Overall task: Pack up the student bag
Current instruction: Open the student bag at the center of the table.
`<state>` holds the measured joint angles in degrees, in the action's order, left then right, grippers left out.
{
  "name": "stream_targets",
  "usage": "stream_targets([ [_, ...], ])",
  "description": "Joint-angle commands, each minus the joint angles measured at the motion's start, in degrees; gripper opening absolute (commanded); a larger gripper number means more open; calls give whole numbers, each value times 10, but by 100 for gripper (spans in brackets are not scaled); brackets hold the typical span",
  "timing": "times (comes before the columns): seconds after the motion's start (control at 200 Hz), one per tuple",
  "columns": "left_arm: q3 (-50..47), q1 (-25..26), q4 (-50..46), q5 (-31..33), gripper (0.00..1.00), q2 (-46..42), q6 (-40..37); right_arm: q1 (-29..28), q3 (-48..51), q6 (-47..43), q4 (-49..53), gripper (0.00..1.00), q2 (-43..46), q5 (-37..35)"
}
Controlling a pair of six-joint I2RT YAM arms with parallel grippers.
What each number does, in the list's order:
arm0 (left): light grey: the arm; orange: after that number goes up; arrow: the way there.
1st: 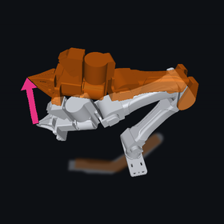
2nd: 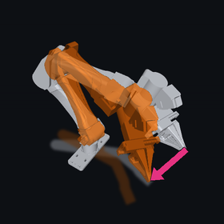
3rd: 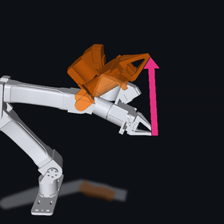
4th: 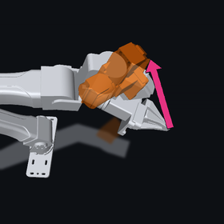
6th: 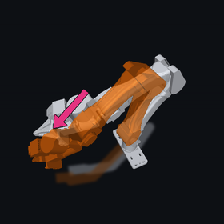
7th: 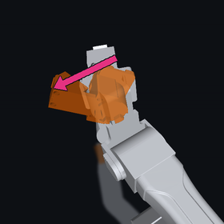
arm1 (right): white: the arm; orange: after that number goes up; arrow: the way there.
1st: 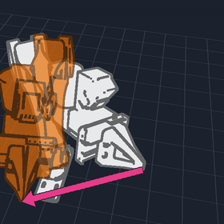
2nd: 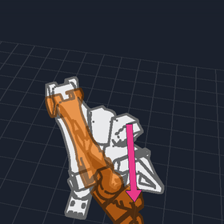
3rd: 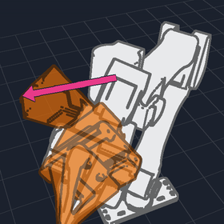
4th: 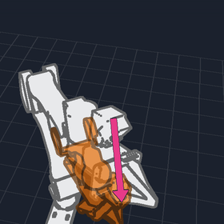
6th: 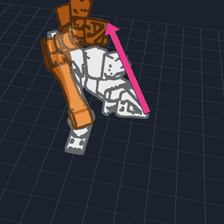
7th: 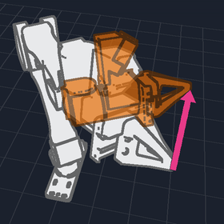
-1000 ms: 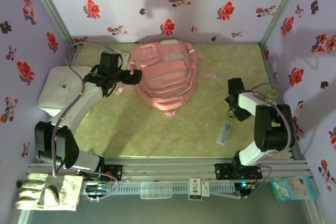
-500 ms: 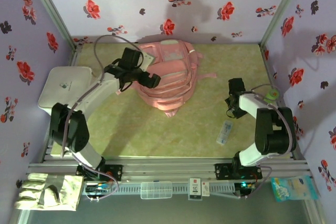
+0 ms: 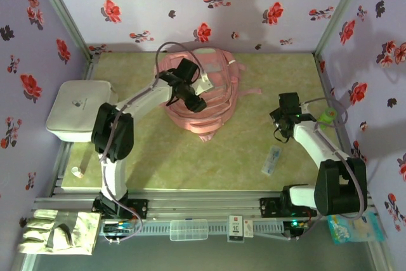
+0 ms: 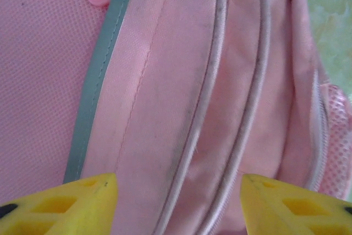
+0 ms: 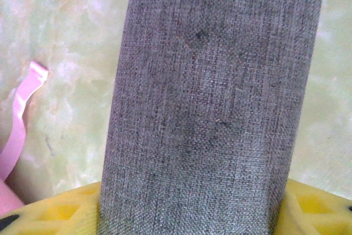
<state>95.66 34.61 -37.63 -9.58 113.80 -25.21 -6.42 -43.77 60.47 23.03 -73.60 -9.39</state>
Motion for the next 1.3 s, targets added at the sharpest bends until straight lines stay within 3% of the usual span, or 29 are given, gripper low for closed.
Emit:
stream_targets([
  [0.0, 47, 3, -28, 1, 56, 29, -52, -4, -5, -17, -6, 52, 16, 25],
  [0.585, 131, 5, -62, 26, 49, 121, -77, -5, -27, -35, -17, 54, 17, 71],
  [0.795, 116, 9, -68, 15, 62, 117, -105, -5, -27, -34, -20, 54, 19, 76],
  [0.92, 107, 13, -59, 25, 64, 117, -117, -6, -28, -33, -22, 54, 19, 77],
  [1.08, 86, 20, 4, 95, 42, 106, -111, -7, -27, -32, -23, 54, 18, 80],
  [1.295, 26, 20, 93, 96, 13, 33, -88, -14, -29, -45, -21, 54, 23, 78],
])
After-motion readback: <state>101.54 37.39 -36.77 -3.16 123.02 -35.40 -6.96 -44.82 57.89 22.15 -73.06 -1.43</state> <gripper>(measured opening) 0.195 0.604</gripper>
